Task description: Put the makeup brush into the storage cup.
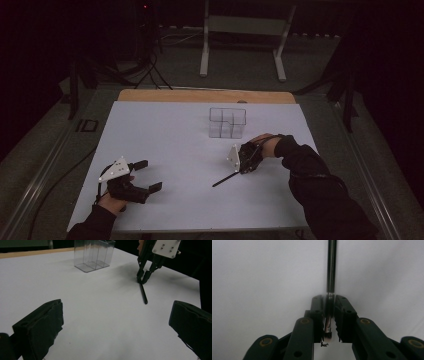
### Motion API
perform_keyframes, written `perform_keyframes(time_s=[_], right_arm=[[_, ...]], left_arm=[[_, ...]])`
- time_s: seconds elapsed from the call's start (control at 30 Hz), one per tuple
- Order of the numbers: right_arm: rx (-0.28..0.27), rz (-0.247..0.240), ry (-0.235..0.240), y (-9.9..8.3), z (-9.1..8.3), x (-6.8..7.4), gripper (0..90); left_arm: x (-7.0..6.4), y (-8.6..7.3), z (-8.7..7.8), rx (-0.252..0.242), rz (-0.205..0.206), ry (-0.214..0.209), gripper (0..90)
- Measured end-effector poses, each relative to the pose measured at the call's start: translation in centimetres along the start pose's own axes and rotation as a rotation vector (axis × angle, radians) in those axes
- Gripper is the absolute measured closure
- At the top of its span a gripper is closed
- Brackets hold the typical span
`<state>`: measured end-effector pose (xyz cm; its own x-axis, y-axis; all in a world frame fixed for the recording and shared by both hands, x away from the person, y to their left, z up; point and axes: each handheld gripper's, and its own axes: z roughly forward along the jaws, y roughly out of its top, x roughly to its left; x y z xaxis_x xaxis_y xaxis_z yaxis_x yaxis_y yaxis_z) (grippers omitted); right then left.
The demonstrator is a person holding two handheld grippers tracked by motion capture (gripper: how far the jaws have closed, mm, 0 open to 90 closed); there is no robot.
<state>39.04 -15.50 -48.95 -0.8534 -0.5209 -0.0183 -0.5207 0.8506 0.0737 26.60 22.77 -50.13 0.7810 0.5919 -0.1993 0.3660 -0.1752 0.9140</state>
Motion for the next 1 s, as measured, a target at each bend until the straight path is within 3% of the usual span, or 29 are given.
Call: perform_keyframes(time_s=[0.1, 0.2, 0.27, 0.3, 0.33, 0.37, 0.4, 0.43, 0.53, 0.7, 1.0], right_arm=[[0.014, 0.005, 0.004, 0.2, 0.0, 0.1, 83.6], [0.015, 0.055, 0.027, 0.3, -0.1, -0.2, 84.1], [0.013, 0.105, 0.049, 0.2, -0.1, -0.4, 84.1], [0.004, 0.159, 0.078, 0.1, -0.2, -0.5, 84.1], [-0.002, 0.193, 0.083, 0.1, -0.3, -0.6, 84.0], [-0.004, 0.211, 0.058, 0.1, -0.5, -0.6, 84.0], [-0.008, 0.258, 0.066, 0.0, -0.7, -0.7, 84.0], [-0.008, 0.258, 0.066, 0.0, -0.7, -0.7, 84.0], [-0.039, 0.363, 0.084, -0.2, -1.4, -0.9, 84.0], [-0.059, 0.426, 0.106, -0.4, -2.0, -0.7, 84.0], [-0.102, 0.484, 0.138, -0.8, -3.3, -0.2, 84.0]], left_arm=[[0.0, 0.0, 0.0, 0.001, 0.001, 0.0, 0.8], [0.0, 0.0, 0.0, 0.0, 0.002, 0.0, 0.8], [0.0, 0.0, 0.0, 0.0, 0.0, 0.0, 0.8], [0.0, 0.0, 0.0, -0.001, -0.001, 0.0, 0.8], [0.0, 0.0, 0.0, -0.001, -0.001, 0.0, 0.8], [0.0, 0.0, 0.0, -0.001, -0.001, 0.0, 0.8], [0.0, 0.0, 0.1, 0.0, -0.003, 0.001, 0.8], [0.0, 0.0, 0.1, 0.0, -0.003, 0.001, 0.8], [0.0, 0.0, 0.1, 0.001, 0.002, 0.001, 0.8], [-0.1, 0.1, 0.1, 0.003, 0.005, 0.003, 0.8], [-0.4, 0.2, 0.4, 0.014, 0.02, -0.001, 0.8]])
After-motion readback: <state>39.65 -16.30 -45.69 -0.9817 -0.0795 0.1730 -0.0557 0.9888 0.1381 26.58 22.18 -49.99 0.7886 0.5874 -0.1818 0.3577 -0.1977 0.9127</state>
